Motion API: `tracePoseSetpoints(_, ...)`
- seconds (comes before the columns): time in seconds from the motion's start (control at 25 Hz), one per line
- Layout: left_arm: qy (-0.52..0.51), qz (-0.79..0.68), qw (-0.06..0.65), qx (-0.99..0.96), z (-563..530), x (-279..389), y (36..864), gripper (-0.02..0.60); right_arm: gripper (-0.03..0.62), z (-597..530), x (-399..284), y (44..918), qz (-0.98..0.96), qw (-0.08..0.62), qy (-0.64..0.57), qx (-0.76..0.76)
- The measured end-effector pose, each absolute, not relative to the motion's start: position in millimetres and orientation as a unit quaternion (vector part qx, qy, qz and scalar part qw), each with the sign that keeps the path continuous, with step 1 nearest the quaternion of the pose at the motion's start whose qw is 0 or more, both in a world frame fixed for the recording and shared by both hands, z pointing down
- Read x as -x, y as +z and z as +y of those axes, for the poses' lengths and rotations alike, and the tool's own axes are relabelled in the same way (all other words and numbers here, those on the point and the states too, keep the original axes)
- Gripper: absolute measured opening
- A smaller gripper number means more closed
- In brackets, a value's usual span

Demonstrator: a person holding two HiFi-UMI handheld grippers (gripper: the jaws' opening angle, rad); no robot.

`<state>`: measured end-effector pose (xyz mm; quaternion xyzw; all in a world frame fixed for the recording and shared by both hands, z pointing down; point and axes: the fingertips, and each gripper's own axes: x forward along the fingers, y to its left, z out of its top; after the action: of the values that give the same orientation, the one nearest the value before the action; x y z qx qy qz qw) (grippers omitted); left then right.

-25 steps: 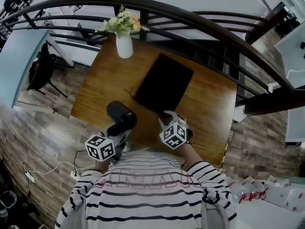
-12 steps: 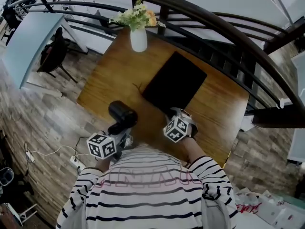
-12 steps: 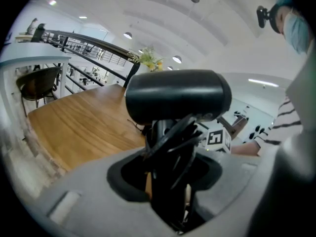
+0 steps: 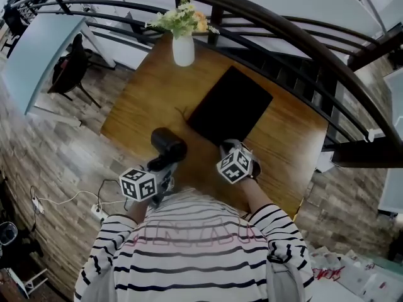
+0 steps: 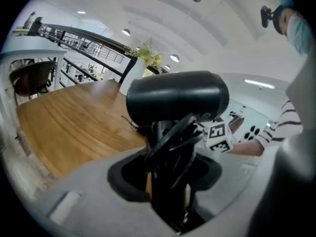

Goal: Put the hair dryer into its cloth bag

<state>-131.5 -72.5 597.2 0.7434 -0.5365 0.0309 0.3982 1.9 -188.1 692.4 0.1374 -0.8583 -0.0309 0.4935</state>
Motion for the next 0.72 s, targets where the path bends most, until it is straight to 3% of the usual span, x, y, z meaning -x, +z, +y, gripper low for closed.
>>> tracePoseSetpoints(0.72,0.152,-0.478,0.405,-0.764,-85,110,656,0.173,0.012,-168,17,629,-0.905,0.324,0.190,-0.200)
